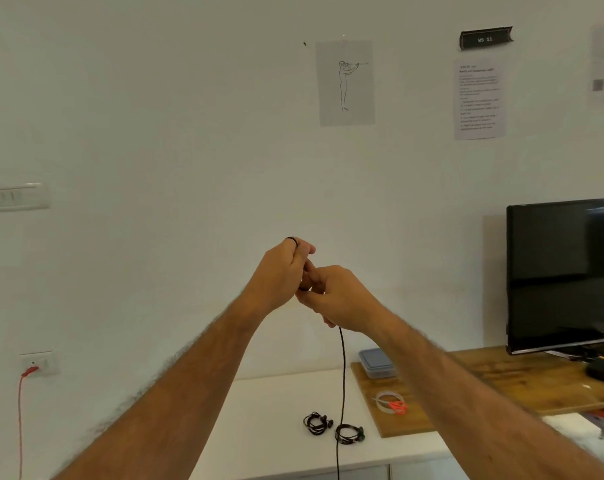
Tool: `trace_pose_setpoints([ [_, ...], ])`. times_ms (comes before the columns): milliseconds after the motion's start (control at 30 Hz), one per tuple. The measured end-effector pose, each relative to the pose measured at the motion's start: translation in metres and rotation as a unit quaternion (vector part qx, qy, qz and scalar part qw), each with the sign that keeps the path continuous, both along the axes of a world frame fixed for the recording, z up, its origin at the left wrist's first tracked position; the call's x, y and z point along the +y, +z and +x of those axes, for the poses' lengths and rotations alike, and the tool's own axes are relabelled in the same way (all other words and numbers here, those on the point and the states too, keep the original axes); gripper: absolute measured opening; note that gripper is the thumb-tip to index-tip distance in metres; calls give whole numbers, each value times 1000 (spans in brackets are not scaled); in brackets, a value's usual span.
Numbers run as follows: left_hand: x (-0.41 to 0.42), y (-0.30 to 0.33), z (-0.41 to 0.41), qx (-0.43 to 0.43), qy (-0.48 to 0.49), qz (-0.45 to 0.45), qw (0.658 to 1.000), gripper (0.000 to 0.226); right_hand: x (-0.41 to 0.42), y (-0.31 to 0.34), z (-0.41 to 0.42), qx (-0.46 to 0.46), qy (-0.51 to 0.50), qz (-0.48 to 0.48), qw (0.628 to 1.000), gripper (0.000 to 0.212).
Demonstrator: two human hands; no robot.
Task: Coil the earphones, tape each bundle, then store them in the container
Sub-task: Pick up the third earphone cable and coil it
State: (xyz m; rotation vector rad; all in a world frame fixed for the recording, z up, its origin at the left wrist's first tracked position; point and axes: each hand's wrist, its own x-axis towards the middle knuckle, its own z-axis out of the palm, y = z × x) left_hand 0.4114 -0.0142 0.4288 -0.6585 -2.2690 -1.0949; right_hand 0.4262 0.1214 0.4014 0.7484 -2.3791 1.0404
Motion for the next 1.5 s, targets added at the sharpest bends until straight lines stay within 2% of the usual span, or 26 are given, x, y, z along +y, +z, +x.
trace_pose_setpoints([
  [100,-2,-5,-2,-21,12,-30,999,32,5,9,1,84,-41,23,995,12],
  [167,-3,-7,-1,-59,-8,-42,997,37,10,15,0,103,-44,37,993,11],
  [333,-7,-2,9,-216,-91,25,972,48,25,25,-5,92,-2,37,995,7],
  [533,-5,0,17,-341,-164,57,924,75,32,33,-2,75,45,0,996,22],
  [833,2,-3,24,-362,-199,100,905,72,38,27,-9,41,112,-120,986,15],
  [1100,9,-26,32,-394,-266,193,858,71,41,3,-16,-30,150,-200,968,14],
  [1267,16,-45,46,-424,-328,235,811,71,43,-21,-13,-113,218,-263,933,15],
  [1367,17,-55,52,-429,-355,262,788,72,40,-43,-10,-165,252,-321,898,18],
  [1500,18,-75,57,-458,-356,285,763,73,30,-80,-13,-215,272,-339,874,12],
])
